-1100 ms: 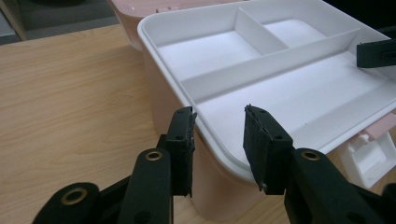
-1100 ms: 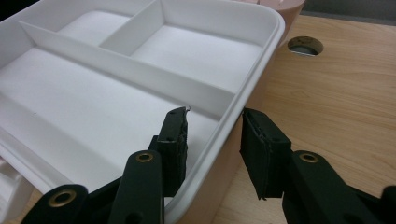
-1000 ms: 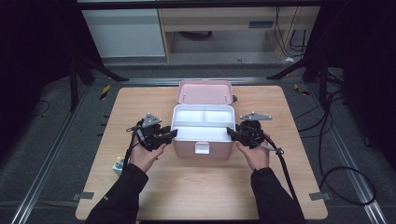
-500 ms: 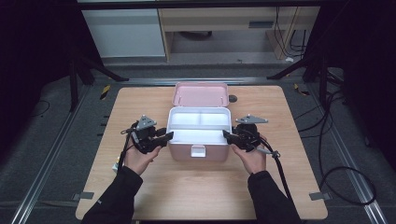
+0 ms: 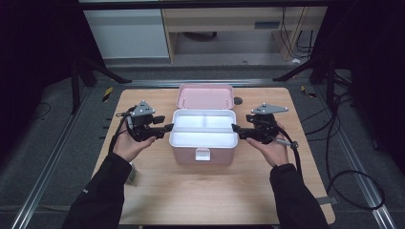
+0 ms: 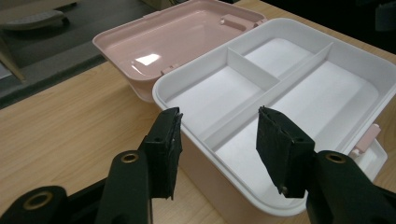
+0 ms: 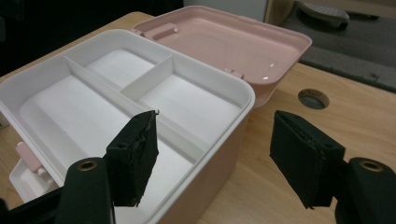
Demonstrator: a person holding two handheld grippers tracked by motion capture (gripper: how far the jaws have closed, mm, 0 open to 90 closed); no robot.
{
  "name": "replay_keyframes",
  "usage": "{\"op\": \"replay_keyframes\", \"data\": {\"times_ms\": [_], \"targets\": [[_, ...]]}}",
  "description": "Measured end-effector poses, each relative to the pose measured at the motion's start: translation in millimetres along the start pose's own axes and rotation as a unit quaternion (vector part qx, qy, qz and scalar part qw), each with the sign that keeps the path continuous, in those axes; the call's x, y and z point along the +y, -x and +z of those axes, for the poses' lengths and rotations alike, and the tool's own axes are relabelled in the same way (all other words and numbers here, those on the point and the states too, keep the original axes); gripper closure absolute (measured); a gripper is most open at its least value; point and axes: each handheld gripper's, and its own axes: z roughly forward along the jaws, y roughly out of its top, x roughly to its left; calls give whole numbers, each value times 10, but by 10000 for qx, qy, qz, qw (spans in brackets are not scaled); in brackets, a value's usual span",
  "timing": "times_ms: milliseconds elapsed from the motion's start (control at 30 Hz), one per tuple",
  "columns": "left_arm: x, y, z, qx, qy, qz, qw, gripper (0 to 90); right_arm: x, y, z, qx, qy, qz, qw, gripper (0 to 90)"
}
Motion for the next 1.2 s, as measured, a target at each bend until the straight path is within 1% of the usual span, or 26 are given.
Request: {"op": "replay_keyframes", "data": {"times_ms": [100,200,267,333,367,433,467,500,567,600,633,667,700,733,800,833,867,900,933,967,1033,1067,1100,1133,1167,1200], "targets": [[64,-78,18,-100,-311,246,9992,493,110,63,-12,-22,-139,-417,9990,355],[139,-134,25,-228,-535,470,9972,495,231,102,-27,144,-274,-645,9974,381],[199,-158,27,-302,-657,636,9954,497,327,108,-38,222,-361,-848,9955,394],[265,-164,41,-396,-815,874,9920,504,422,107,-46,209,-422,-1078,9931,407],[285,-158,50,-406,-887,935,9908,505,479,109,-44,282,-505,-1218,9909,405],[334,-133,82,-405,-1094,1180,9861,507,553,108,-44,343,-675,-1401,9872,422],[347,-123,92,-420,-1144,1222,9850,511,596,110,-44,449,-779,-1495,9847,423],[369,-106,108,-461,-1227,1314,9826,512,619,109,-43,474,-819,-1528,9837,427],[404,-83,128,-487,-1313,1448,9795,521,666,116,-43,540,-920,-1606,9812,391],[436,-69,140,-528,-1396,1517,9771,528,682,127,-42,646,-992,-1767,9771,373],[457,-58,149,-532,-1452,1573,9754,532,700,128,-32,714,-1117,-1875,9733,387],[494,-40,162,-547,-1540,1678,9722,535,710,131,-22,719,-1180,-1934,9713,403],[517,-29,172,-560,-1572,1734,9706,540,721,126,1,748,-1292,-1996,9684,429],[547,-13,187,-590,-1616,1817,9682,547,728,120,15,780,-1400,-2063,9653,447],[610,16,228,-609,-1803,2011,9609,549,741,84,64,857,-1612,-2315,9556,478],[630,23,244,-637,-1887,2072,9578,562,752,57,93,882,-1676,-2469,9503,494],[649,37,267,-646,-1982,2133,9545,564,760,41,112,917,-1710,-2552,9472,508],[663,51,292,-645,-2063,2196,9514,567,770,18,137,934,-1770,-2661,9429,527],[675,63,322,-682,-2187,2280,9463,574,779,-2,161,957,-1839,-2747,9389,537],[677,69,342,-705,-2233,2314,9443,579,789,-21,199,1030,-1972,-2822,9332,548],[674,91,392,-711,-2394,2483,9359,587,791,-49,252,1077,-2152,-2929,9254,566],[667,105,417,-742,-2446,2577,9318,594,789,-63,283,1099,-2266,-2982,9207,574],[659,123,449,-784,-2519,2659,9272,606,778,-76,314,1121,-2312,-3018,9181,587],[654,133,470,-813,-2578,2682,9247,625,765,-84,356,1164,-2408,-3073,9133,602],[645,142,501,-835,-2644,2742,9208,628,751,-93,380,1159,-2467,-3090,9112,604],[641,149,528,-839,-2718,2825,9161,629,736,-99,413,1165,-2544,-3124,9078,615]]}}
